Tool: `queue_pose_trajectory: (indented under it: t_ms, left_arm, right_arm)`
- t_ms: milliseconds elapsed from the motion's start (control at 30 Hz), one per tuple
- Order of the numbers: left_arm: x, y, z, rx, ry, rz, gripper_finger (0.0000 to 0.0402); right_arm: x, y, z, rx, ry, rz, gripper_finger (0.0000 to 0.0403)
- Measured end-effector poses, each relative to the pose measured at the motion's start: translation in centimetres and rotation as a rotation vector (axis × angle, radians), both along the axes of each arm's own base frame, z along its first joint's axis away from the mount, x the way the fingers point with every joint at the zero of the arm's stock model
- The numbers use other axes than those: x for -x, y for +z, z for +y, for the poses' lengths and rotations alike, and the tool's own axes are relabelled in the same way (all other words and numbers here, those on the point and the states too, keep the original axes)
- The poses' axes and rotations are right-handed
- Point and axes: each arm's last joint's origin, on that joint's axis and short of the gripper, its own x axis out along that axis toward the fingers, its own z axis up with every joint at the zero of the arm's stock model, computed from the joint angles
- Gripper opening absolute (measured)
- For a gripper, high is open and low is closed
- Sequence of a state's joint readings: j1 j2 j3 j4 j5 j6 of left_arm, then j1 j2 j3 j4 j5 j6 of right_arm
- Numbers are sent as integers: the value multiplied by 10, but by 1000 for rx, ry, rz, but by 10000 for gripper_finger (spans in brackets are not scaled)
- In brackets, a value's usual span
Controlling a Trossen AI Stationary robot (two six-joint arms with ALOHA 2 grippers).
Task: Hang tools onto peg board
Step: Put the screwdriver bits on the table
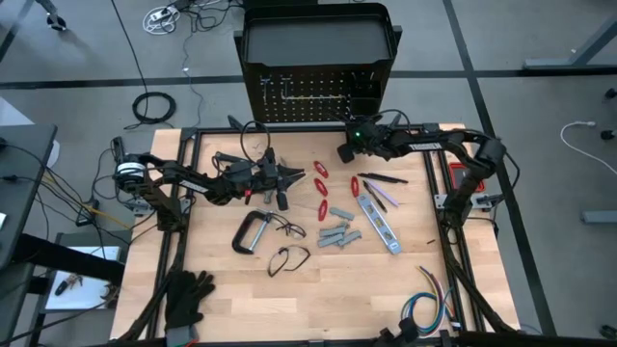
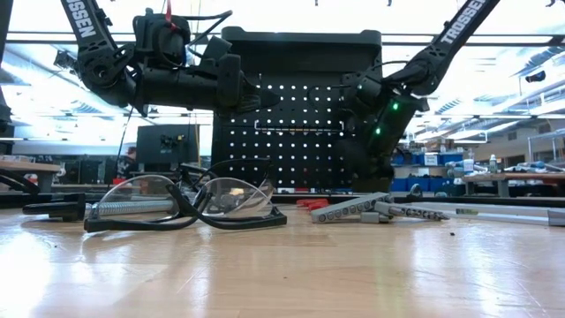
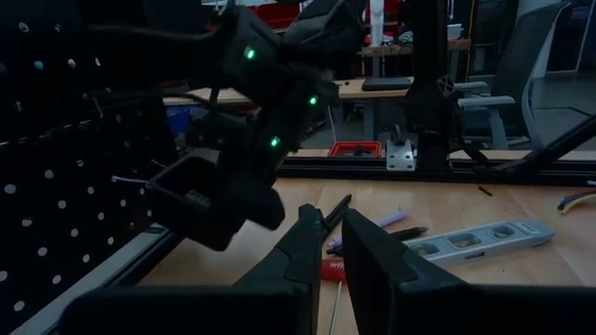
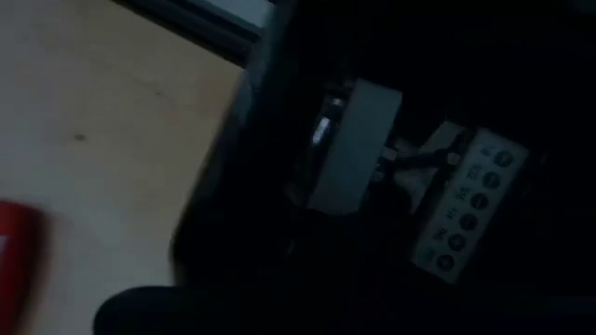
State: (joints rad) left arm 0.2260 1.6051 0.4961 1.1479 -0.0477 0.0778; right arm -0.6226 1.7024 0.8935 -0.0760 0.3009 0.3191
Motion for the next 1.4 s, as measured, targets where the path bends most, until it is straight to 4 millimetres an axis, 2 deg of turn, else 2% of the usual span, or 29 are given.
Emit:
queue_pose_trajectory:
  t_ms: [167, 333, 500, 667, 867, 1000, 1133, 1267, 1400]
  left_arm:
    - [0, 0, 0, 1, 0, 2, 47]
    - [0, -1, 0, 4, 0, 5, 47]
    - [0, -1, -2, 4, -6, 7, 47]
    - [0, -1, -2, 5, -7, 8, 47]
    - [0, -3, -2, 11, -7, 29, 47]
    - [0, -4, -2, 12, -7, 33, 47]
    - [0, -4, -2, 14, -7, 41, 47]
    - [0, -4, -2, 13, -7, 42, 47]
    - [0, -5, -2, 9, -6, 45, 47]
  right_arm:
    - [2, 26, 13, 35, 36, -40, 5]
    - [3, 43, 25, 66, 91, -42, 3]
    - [4, 45, 31, 81, 174, 33, 24]
    - [6, 39, 32, 43, 302, 98, 90]
    - [13, 49, 44, 32, 537, 176, 201]
    - [12, 46, 48, 31, 575, 204, 290]
    - [8, 31, 44, 7, 594, 266, 363]
    - [5, 21, 29, 28, 560, 295, 396]
    - [8, 23, 8, 20, 487, 230, 390]
